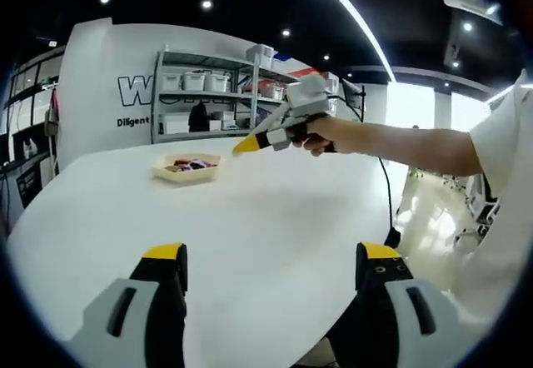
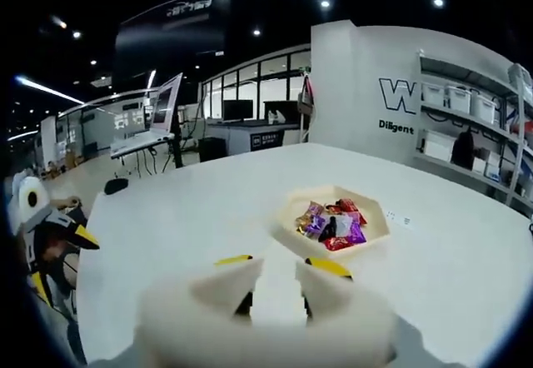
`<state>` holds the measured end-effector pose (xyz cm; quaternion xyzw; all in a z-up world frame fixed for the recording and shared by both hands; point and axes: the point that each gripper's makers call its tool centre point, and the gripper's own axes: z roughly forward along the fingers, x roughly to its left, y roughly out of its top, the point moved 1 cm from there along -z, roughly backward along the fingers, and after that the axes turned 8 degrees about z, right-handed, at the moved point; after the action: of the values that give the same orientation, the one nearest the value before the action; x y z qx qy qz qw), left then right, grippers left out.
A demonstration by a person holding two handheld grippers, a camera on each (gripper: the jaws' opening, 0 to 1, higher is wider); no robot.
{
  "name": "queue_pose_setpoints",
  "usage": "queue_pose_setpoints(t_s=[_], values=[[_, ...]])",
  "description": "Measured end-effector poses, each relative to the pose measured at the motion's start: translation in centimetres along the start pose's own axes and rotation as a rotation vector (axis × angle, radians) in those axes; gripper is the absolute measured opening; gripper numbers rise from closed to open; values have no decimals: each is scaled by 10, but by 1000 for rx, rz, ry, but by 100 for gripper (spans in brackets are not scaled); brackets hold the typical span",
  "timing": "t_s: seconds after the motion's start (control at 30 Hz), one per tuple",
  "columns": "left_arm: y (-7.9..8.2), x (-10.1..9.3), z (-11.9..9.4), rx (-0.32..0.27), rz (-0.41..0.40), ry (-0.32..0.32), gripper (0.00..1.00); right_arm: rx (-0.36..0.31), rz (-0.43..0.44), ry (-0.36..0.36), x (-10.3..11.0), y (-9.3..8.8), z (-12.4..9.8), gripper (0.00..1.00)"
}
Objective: Place the target food into the container with the food tongs after gripping and lifting it, then release it inside without dropping or visibly crushing the food.
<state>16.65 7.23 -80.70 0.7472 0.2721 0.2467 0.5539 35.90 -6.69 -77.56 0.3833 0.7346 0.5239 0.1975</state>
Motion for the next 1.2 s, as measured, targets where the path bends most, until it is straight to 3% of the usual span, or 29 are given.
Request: queue_pose_setpoints(t_s=[0.43,0.77,1.2], values=[[-2,-13,5,14,13,-28,82,-1,12,20,4,-22,-27,18],[-3,-20,8,17,8,-47,82,-38,27,59,24,-23,-49,18],[7,-24,19,-4,31,-119,81,-63,61,94,44,-40,-75,19]])
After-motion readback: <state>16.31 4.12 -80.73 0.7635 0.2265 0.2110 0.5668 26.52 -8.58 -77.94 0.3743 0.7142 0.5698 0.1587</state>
